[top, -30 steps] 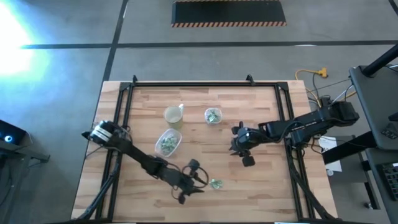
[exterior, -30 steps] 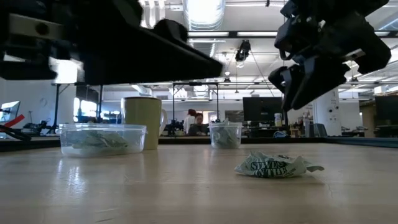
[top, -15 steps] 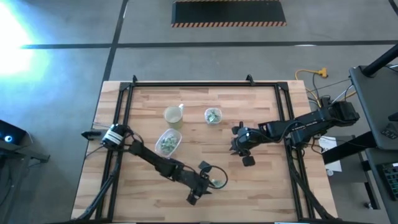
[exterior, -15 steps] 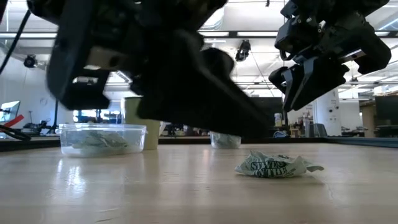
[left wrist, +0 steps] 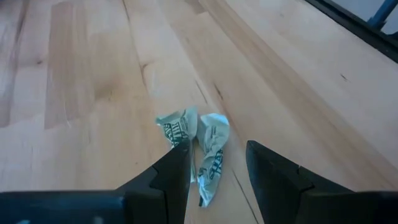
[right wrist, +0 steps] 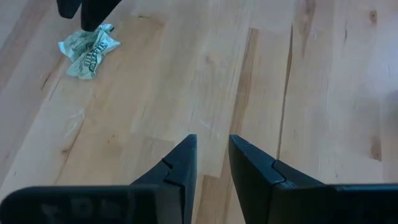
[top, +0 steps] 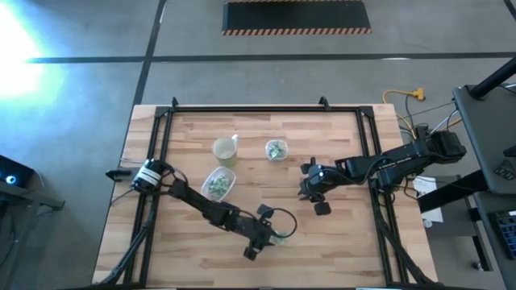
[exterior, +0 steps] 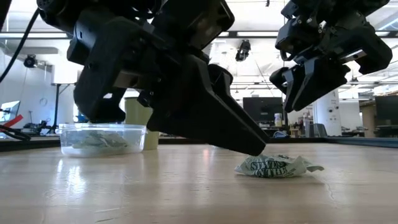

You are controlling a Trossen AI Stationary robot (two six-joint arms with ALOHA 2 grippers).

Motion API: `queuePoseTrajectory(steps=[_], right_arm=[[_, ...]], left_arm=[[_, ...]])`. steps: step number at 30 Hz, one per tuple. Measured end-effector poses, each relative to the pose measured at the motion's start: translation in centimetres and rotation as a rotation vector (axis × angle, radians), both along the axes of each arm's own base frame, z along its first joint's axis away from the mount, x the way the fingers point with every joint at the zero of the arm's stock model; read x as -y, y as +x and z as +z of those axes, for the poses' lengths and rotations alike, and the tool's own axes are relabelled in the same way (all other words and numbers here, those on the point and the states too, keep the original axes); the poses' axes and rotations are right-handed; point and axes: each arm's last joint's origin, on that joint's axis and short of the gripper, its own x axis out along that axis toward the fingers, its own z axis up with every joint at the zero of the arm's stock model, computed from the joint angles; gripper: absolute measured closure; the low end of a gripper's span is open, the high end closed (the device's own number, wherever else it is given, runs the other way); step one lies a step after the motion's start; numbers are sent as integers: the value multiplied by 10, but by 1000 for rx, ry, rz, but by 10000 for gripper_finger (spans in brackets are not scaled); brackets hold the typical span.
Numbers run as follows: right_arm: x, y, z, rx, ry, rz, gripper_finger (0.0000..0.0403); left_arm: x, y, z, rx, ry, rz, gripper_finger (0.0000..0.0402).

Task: Pick and place items into bin
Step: Put the stevia packet into the bottom transparent bin

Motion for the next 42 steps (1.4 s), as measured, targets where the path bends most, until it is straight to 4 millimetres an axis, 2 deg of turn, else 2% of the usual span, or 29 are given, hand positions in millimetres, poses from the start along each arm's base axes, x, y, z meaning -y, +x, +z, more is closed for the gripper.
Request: queuePoseTrajectory(steps=[15,21,28,32,39,42], right_arm=[[0,0,0,3,-2,2,330],[0,1,1,10,-3,0,325],[0,1,1,17,-4,3,329],[0,1,1,17,-8,1,334],[0,1,1,17,-9,1,331],[0,1,1,17,-9,1,328]], left_arm=[[-4,-2,-5,-9,7,6,263],[-2,3,-18,-17,25,-4,263],[-2,5,-17,-18,23,-7,267],[-3,5,-17,-23,22,-10,298],[-3,6,-17,-20,32,-7,388],[-3,6,-16,-18,34,-7,395]])
